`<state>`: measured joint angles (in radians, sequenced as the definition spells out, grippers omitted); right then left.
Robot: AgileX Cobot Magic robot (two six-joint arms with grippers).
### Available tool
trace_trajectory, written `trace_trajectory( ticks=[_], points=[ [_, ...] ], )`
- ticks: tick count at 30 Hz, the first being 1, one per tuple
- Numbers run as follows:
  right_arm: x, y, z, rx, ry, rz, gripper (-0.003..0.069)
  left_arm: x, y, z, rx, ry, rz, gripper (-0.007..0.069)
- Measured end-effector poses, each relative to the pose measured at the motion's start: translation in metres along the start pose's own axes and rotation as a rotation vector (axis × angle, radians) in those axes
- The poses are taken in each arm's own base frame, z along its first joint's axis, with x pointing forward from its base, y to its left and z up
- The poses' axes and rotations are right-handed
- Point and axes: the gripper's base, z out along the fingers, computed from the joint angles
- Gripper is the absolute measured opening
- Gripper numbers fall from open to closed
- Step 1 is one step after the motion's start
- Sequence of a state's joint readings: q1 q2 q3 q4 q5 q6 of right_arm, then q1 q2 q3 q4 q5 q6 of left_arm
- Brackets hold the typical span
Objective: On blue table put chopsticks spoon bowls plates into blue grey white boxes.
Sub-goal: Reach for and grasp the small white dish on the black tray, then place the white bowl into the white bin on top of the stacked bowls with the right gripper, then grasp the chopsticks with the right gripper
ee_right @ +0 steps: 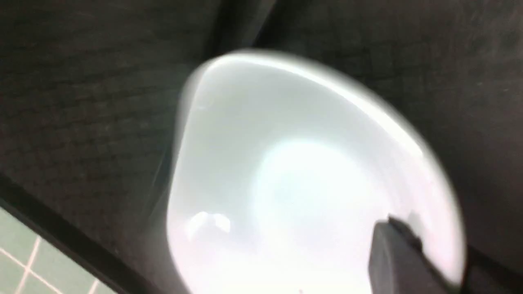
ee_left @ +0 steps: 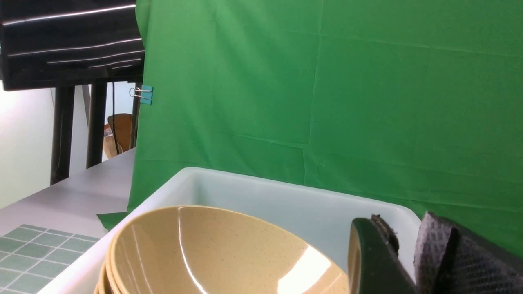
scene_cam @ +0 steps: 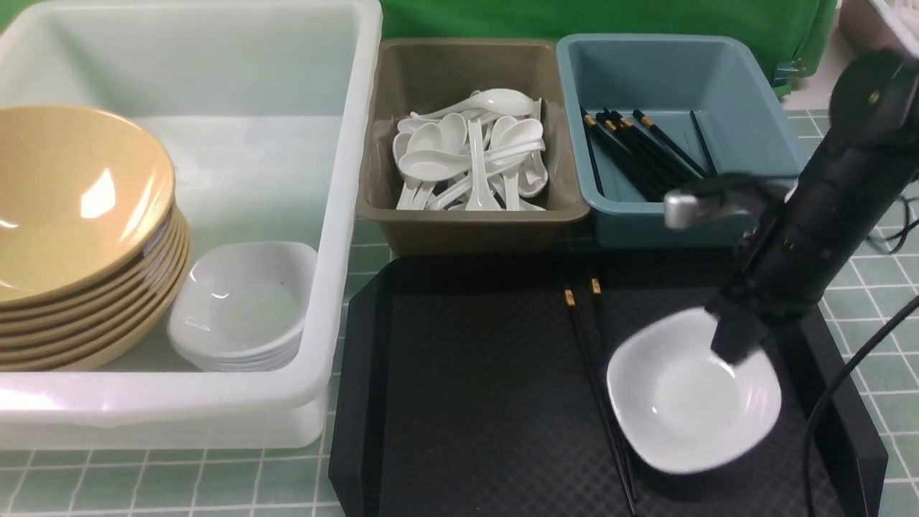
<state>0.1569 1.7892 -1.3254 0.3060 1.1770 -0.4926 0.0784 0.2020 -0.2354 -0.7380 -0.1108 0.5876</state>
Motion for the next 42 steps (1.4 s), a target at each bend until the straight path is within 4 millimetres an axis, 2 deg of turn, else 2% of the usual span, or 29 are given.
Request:
trace_trajectory(
  ticks=[1, 2, 3, 4, 5, 7, 8, 9, 10, 11, 12, 13, 14, 16, 17, 19, 22, 25, 28, 29, 32, 33, 34, 35, 37, 39, 40, 41, 42],
  points=[
    [-0.002, 0.004, -0.008, -0.005, -0.032, -0.004, 0.0067, 0.0, 0.0, 0.0, -0.001, -0.001, 0.0, 0.013],
    [-0.007, 0.015, -0.031, -0.031, -0.128, -0.018, 0.0067, 0.0, 0.0, 0.0, -0.001, -0.001, -0.001, 0.013],
    [-0.006, 0.017, -0.033, -0.028, -0.135, -0.024, 0.0067, 0.0, 0.0, 0.0, -0.001, -0.001, -0.002, 0.013],
    [-0.015, 0.037, -0.06, -0.07, -0.274, -0.065, 0.0067, 0.0, 0.0, 0.0, -0.001, -0.001, -0.008, 0.013],
    [-0.023, 0.054, -0.077, -0.113, -0.384, -0.091, 0.0067, 0.0, 0.0, 0.0, -0.002, -0.001, -0.015, 0.013],
    [-0.035, 0.085, -0.098, -0.203, -0.553, -0.128, 0.0067, 0.0, 0.0, 0.0, -0.003, -0.001, -0.021, 0.013],
    [-0.039, 0.093, -0.102, -0.225, -0.591, -0.139, 0.0067, 0.0, 0.0, 0.0, -0.003, -0.001, -0.021, 0.013],
    [-0.052, 0.122, -0.108, -0.322, -0.719, -0.169, 0.0067, 0.0, 0.0, 0.0, -0.004, -0.001, -0.026, 0.013],
    [-0.056, 0.133, -0.108, -0.351, -0.76, -0.186, 0.0067, 0.0, 0.0, 0.0, -0.004, -0.001, -0.027, 0.013],
    [-0.065, 0.153, -0.104, -0.411, -0.821, -0.196, 0.0067, 0.0, 0.0, 0.0, -0.004, -0.001, -0.027, 0.013],
    [-0.067, 0.156, -0.103, -0.419, -0.83, -0.198, 0.0067, 0.0, 0.0, 0.0, -0.004, -0.001, -0.027, 0.013],
    [-0.079, 0.18, -0.089, -0.458, -0.887, -0.225, 0.0067, 0.0, 0.0, 0.0, -0.004, -0.001, -0.027, 0.013],
    [-0.085, 0.19, -0.079, -0.472, -0.901, -0.216, 0.0067, 0.0, 0.0, 0.0, -0.004, -0.001, -0.027, 0.013],
    [-0.104, 0.213, -0.04, -0.464, -0.902, -0.206, 0.0068, 0.0, 0.0, 0.0, -0.004, -0.001, -0.027, 0.013],
    [-0.104, 0.213, -0.04, -0.464, -0.902, -0.206, 0.0068, 0.0, 0.0, 0.0, -0.004, -0.001, -0.027, 0.013],
    [-0.12, 0.224, 0.005, -0.42, -0.869, -0.186, 0.007, 0.0, 0.0, 0.0, -0.003, 0.0, -0.027, 0.013],
    [-0.13, 0.222, 0.04, -0.369, -0.84, -0.144, 0.0083, 0.0, 0.0, 0.0, -0.002, 0.002, -0.027, 0.013],
    [-0.134, 0.218, 0.051, -0.354, -0.836, -0.107, 0.0129, 0.0, 0.0, 0.0, -0.001, 0.003, -0.027, 0.013],
    [-0.136, 0.217, 0.049, -0.332, -0.854, -0.132, 0.0243, 0.0, 0.0, 0.0, -0.001, 0.003, -0.027, 0.013],
    [-0.136, 0.217, 0.049, -0.329, -0.855, -0.135, 0.0253, 0.0, 0.0, 0.0, -0.001, 0.003, -0.027, 0.013],
    [-0.134, 0.219, 0.046, -0.336, -0.849, -0.198, 0.0446, 0.0, 0.0, 0.0, -0.001, 0.003, -0.027, 0.013],
    [-0.133, 0.219, 0.042, -0.349, -0.843, -0.215, 0.0489, 0.0, 0.0, 0.0, -0.001, 0.003, -0.027, 0.013],
    [-0.132, 0.219, 0.042, -0.352, -0.841, -0.218, 0.0489, 0.0, 0.0, 0.0, -0.001, 0.003, -0.027, 0.013],
    [-0.13, 0.217, 0.034, -0.373, -0.829, -0.251, 0.0539, 0.0, 0.0, 0.0, -0.001, 0.003, -0.027, 0.013],
    [-0.125, 0.213, 0.02, -0.395, -0.81, -0.282, 0.0562, 0.0, 0.0, 0.0, -0.001, 0.003, -0.027, 0.013],
    [-0.114, 0.2, -0.008, -0.391, -0.775, -0.308, 0.0562, 0.0, 0.0, 0.0, -0.001, 0.003, -0.027, 0.013],
    [-0.106, 0.195, -0.018, -0.376, -0.721, -0.339, 0.0554, 0.0, 0.0, 0.0, -0.001, 0.003, -0.027, 0.013],
    [-0.091, 0.18, -0.04, -0.294, -0.648, -0.374, 0.0533, 0.0, 0.0, 0.0, -0.001, 0.003, -0.027, 0.013],
    [-0.086, 0.176, -0.045, -0.266, -0.624, -0.394, 0.0529, 0.0, 0.0, 0.0, -0.001, 0.003, -0.027, 0.013]
  ],
)
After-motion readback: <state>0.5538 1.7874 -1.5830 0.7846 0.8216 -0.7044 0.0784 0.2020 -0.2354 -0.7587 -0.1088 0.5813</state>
